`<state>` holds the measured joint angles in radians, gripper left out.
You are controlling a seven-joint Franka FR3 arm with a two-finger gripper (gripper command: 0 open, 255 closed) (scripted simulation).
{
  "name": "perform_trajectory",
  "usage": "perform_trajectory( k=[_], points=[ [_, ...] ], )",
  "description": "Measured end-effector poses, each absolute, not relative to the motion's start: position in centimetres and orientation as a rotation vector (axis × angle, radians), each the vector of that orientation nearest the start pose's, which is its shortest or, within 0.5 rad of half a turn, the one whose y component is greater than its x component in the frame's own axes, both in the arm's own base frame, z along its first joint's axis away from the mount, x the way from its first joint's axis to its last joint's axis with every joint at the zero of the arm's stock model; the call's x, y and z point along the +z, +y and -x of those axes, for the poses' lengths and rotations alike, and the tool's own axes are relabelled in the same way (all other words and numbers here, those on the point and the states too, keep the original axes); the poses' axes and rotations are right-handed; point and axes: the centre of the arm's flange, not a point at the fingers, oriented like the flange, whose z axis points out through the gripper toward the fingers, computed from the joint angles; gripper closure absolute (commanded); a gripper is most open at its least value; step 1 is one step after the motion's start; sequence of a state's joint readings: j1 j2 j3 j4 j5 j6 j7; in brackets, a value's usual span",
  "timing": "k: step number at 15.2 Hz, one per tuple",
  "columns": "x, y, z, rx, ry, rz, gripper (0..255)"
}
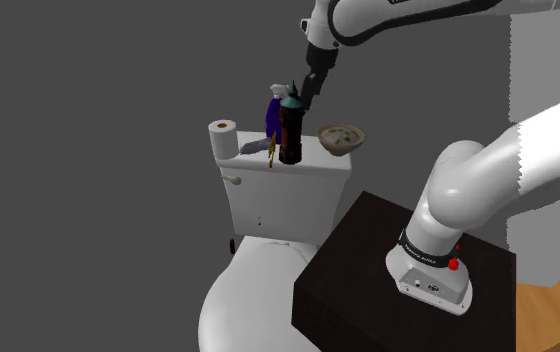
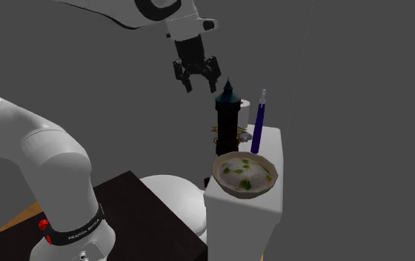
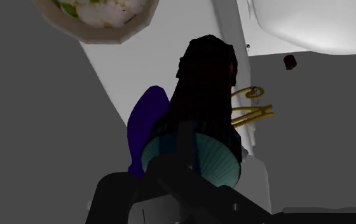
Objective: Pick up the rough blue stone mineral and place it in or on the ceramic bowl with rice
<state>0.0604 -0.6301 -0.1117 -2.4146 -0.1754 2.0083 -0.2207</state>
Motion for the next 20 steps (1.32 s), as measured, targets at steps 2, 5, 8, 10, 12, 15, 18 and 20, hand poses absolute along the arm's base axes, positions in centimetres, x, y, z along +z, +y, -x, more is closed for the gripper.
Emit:
perform_trajectory(
  k=[2, 5, 8, 10, 12, 15, 18, 20],
  points=[
    [53.2, -3.9, -40.1, -0.345, -0.513, 3.219, 0],
    [51.6, -4.8, -42.9, -0.426, -0.693, 3.199, 0],
    [50.7, -4.9, -46.8, -0.712, -0.889, 3.154, 0],
    [49.9, -5.6, -48.7, -0.800, -1.013, 3.128, 0],
    [48.8, -5.1, -50.8, -0.859, -1.139, 3.100, 0],
    [43.6, -4.9, -51.7, -0.604, -1.310, 3.061, 0],
    [39.7, -4.9, -54.9, -0.443, -1.465, 2.990, 0],
    [39.1, -4.9, -57.1, -0.504, -1.582, 2.951, 0]
  ],
)
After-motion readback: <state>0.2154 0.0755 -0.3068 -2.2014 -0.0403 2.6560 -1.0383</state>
